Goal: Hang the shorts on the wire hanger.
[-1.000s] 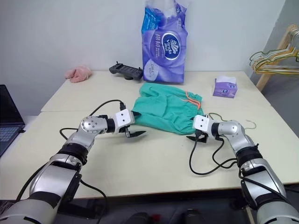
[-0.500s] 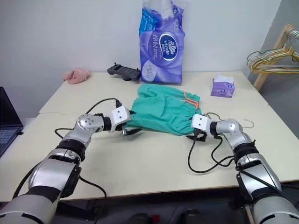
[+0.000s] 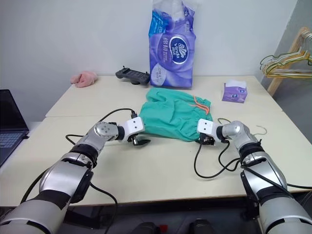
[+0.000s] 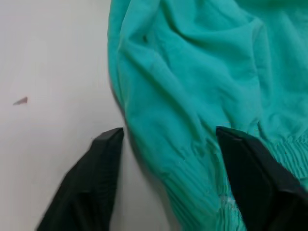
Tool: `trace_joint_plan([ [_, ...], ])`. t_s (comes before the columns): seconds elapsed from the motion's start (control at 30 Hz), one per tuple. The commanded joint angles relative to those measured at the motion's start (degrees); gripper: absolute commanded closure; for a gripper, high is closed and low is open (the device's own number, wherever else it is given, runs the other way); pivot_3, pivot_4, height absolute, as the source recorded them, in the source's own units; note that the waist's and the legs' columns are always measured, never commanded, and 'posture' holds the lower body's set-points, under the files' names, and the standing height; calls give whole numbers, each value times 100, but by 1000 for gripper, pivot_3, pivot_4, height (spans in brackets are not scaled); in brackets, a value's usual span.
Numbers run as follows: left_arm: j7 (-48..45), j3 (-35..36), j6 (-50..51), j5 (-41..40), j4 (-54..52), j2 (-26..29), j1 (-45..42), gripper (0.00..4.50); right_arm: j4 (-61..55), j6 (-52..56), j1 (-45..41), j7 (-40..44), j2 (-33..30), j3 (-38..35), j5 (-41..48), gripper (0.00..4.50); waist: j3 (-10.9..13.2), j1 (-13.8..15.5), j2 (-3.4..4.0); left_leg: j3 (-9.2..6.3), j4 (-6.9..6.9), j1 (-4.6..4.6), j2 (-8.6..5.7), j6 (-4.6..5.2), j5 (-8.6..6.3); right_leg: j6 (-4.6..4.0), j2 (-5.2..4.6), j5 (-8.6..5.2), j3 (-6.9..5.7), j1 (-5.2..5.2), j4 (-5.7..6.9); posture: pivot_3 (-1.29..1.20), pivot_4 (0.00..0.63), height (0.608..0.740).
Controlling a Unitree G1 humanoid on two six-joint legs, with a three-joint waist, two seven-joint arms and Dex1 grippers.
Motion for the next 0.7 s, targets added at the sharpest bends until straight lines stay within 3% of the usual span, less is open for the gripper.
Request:
trace_joint_plan([
  [0.03, -53, -1, 45, 69, 21, 61, -136, 1875, 17, -57, -177, -29, -110, -79, -17, 2733, 0, -10, 0, -1, 0, 0, 1, 0, 0, 0, 0, 0, 0, 0, 0, 103, 0, 740],
  [0.2, -55, 20, -12, 130, 28, 158, -84, 3472, 18, -104, -188, -174, -178, -94, -41, 4489, 0, -30, 0, 0, -1, -1, 1, 0, 0, 0, 0, 0, 1, -2, 1, 96, 0, 740],
  [0.3, -83, 39, -56, 125, 11, 183, -58, 4387, 7, -120, -188, -192, -192, -106, -22, 4500, 0, -30, 0, 0, 0, -1, 2, 0, 0, 0, 0, 0, 1, -3, 2, 98, 0, 740],
  [0.43, -220, 91, -280, 43, -106, 311, 54, 4467, -340, -251, 2, 7, -261, -144, 106, 4500, 0, -30, 0, 0, 0, -1, 2, 0, 0, 0, 0, 0, 1, -3, 2, 104, 0, 740],
  [0.53, -1300, 249, -685, -419, -675, 674, 612, 4467, -2015, 64, 950, 908, -513, -285, 741, 4500, -8, -31, 1, -1, -3, -2, 6, 0, 0, -1, 0, 0, 1, -4, -1, 105, 0, 740],
  [0.63, -3159, 273, -156, -1439, -2919, 1493, 2106, 4467, -4717, 1189, 2482, 1849, -1242, -276, 1432, 4500, -22, -30, 9, -4, -14, -7, 17, -3, -3, -10, -7, -6, 1, -7, -7, 108, 0, 740],
  [0.67, -3684, 266, 353, -1842, -3952, 1896, 2719, 4467, -5521, 1629, 2944, 2126, -1551, -284, 1654, 4500, -21, -36, 14, -4, -13, -7, 22, -14, -9, -15, -9, -12, 2, -10, 0, 111, 6, 740],
  [0.7, -4072, 126, 1025, -2498, -5216, 2691, 3469, 4467, -6346, 2168, 3416, 2435, -1938, -330, 1960, 4500, -22, -50, 20, -1, -12, -13, 29, -27, -17, -19, -8, -17, 5, -20, -3, 113, 8, 740],
])
